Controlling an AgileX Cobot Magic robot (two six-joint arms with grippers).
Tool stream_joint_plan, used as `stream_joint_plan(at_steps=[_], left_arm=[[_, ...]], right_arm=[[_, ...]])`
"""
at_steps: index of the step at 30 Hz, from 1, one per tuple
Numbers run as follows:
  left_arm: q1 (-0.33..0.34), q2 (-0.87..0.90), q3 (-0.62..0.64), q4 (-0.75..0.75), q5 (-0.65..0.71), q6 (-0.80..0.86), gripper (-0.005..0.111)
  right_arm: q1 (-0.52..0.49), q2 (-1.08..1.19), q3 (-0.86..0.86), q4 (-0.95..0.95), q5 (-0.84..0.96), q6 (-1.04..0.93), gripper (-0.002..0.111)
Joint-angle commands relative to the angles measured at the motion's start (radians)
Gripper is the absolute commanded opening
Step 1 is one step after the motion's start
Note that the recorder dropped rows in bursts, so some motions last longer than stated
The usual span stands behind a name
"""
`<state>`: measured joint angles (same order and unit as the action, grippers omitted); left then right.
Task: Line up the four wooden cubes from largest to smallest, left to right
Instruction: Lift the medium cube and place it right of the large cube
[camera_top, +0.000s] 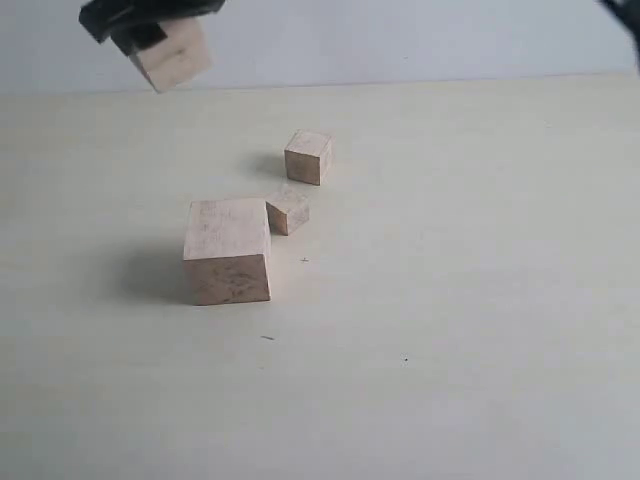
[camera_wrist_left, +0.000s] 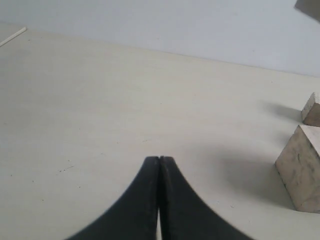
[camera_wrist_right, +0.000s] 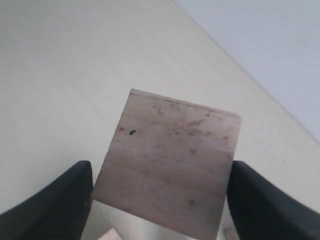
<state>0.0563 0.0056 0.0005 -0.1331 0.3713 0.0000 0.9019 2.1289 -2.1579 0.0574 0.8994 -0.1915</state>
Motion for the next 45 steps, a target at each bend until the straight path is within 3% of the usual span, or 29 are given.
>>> stream_joint_plan(at_steps=[1, 5, 12, 23, 32, 39, 45], left_arm=[[-0.007, -0.006, 0.000, -0.002, -0.003, 0.000, 0.000], [-0.007, -0.006, 0.000, -0.002, -0.003, 0.000, 0.000], [-0.007, -0.006, 0.000, -0.002, -0.003, 0.000, 0.000], [-0.007, -0.006, 0.000, -0.002, -0.003, 0.000, 0.000], [-0.007, -0.006, 0.000, -0.002, -0.003, 0.000, 0.000], [-0.007, -0.006, 0.000, -0.002, -0.003, 0.000, 0.000], [-0.007, -0.006, 0.000, -0.002, -0.003, 0.000, 0.000]], right_arm=[[-0.050, -0.109, -0.003, -0.003, 0.137, -0.038, 0.000], [-0.117, -0.178, 0.026, 0.044, 0.173, -0.083, 0.000], [-0.235, -0.236, 0.194, 0.319, 0.322, -0.450, 0.000], [-0.311, -0.191, 0.561, 0.370, 0.226, -1.062, 0.000], [-0.309, -0.093, 0.618, 0.386, 0.166, -1.043, 0.000], [-0.309, -0.043, 0.618, 0.493, 0.174, -1.263, 0.000], [-0.309, 0.014, 0.618, 0.520, 0.174, -1.337, 0.000]])
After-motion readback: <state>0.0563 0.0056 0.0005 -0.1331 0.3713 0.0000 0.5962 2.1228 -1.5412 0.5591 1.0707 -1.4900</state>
